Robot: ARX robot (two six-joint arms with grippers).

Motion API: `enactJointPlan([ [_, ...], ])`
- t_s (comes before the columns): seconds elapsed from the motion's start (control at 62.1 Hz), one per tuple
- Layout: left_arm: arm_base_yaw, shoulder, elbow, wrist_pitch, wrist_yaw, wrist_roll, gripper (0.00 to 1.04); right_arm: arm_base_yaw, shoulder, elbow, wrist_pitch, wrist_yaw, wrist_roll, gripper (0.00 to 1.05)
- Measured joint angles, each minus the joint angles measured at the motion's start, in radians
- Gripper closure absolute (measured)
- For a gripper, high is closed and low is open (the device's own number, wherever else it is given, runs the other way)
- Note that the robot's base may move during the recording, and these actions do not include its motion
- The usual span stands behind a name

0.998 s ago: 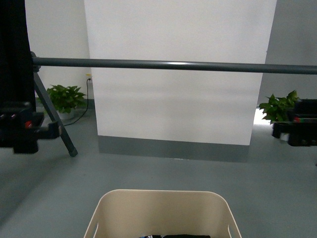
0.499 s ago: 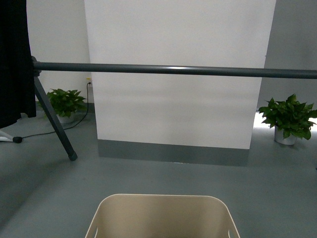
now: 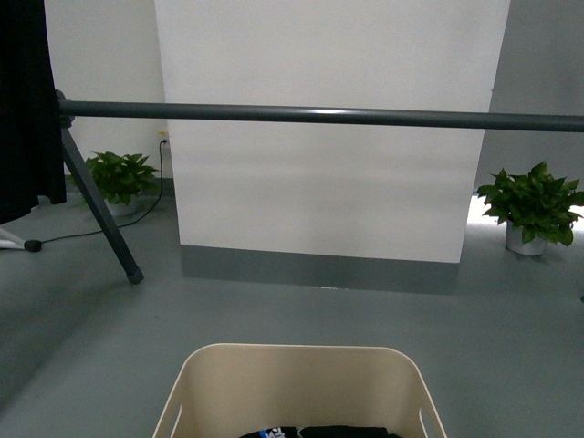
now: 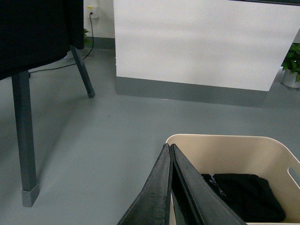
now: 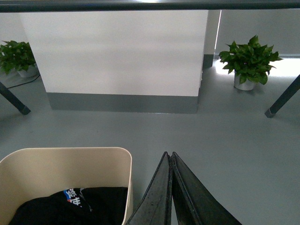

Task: Move hamper under clothes hanger

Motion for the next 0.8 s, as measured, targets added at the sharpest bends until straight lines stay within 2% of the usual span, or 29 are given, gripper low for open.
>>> enactJointPlan([
  [0.306, 0.000, -0.237, -0.017, -0.204, 0.000, 0.000, 1.01, 0.000, -0.245, -0.035, -0.206, 0.000, 0.000, 1.03],
  [0.805, 0.000, -0.484, -0.017, -0.437, 0.000, 0.000, 1.01, 0.000, -0.519, -0.040, -0.457, 0.000, 0.000, 1.03],
])
